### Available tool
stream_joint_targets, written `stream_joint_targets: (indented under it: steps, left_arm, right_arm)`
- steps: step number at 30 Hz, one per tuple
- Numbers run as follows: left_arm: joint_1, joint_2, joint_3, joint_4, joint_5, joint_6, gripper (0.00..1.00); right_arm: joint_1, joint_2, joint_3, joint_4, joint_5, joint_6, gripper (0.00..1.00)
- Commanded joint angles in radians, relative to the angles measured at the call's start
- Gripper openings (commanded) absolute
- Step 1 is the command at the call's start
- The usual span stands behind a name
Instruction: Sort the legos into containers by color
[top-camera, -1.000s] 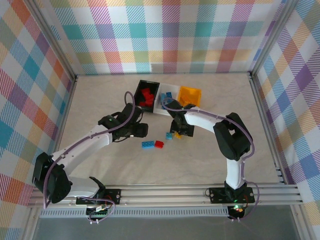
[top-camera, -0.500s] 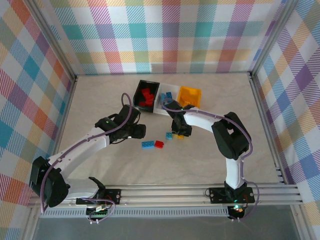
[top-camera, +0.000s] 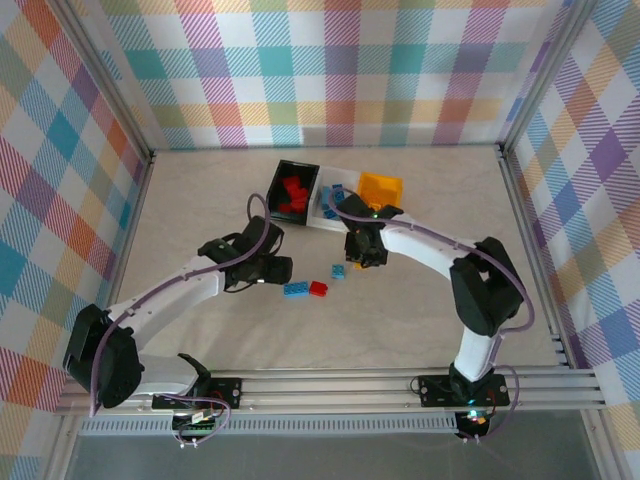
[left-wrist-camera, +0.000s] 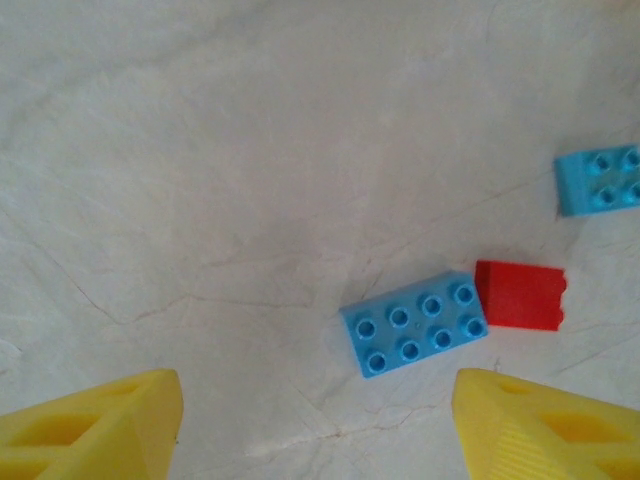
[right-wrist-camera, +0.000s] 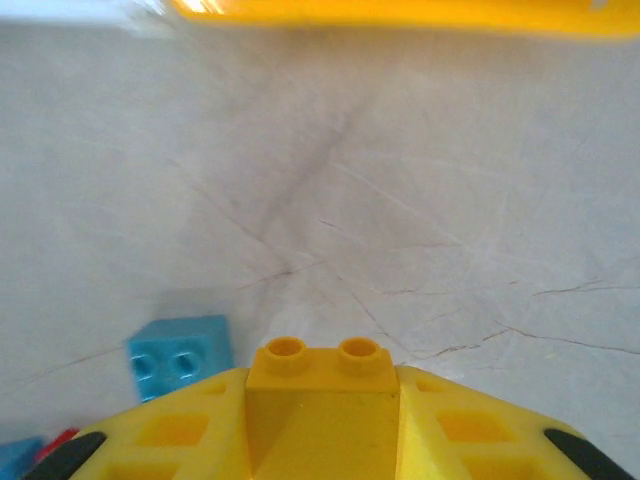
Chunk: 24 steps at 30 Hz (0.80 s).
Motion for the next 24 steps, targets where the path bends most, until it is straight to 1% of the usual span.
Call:
stream_joint_targets:
  steps: [1,6,11,15,17,20,22,24]
  left_arm:
    - [0.004,0.019,-0.032,0.021,0.039,-0.028,0.72]
    - [-0.002,0.028,-0.066,0.024,0.066,-0.027,0.73]
    - [-0.003,0.043,-0.080,0.017,0.083,-0.010,0.75]
    - [-0.003,0.059,-0.070,0.003,0.108,0.009,0.77]
    - [-0.004,0.067,-0.060,-0.008,0.123,0.031,0.78]
    - [-0.005,0.081,-0.050,-0.026,0.125,0.059,0.82]
    - [-0.005,0.097,-0.046,-0.028,0.117,0.067,0.85]
    - [-0.005,0.121,-0.044,-0.010,0.126,0.055,0.89]
  right_arm:
    - [-0.027,-0.044,0.097,-0.051,0.048,-0.083,0.37]
    - [-0.136,0.000,0.210,-0.041,0.029,-0.175,0.37]
    - [-0.242,0.152,0.368,-0.042,-0.017,-0.242,0.38]
    - [-0.288,0.261,0.441,0.004,-0.068,-0.281,0.39]
    - [-0.298,0.313,0.494,0.004,-0.081,-0.311,0.44]
    - [-0.301,0.329,0.526,0.016,-0.091,-0.354,0.61]
    - [-0.296,0.279,0.467,0.077,-0.115,-0.371,0.68]
    - [-0.278,0.198,0.370,0.157,-0.123,-0.390,0.77]
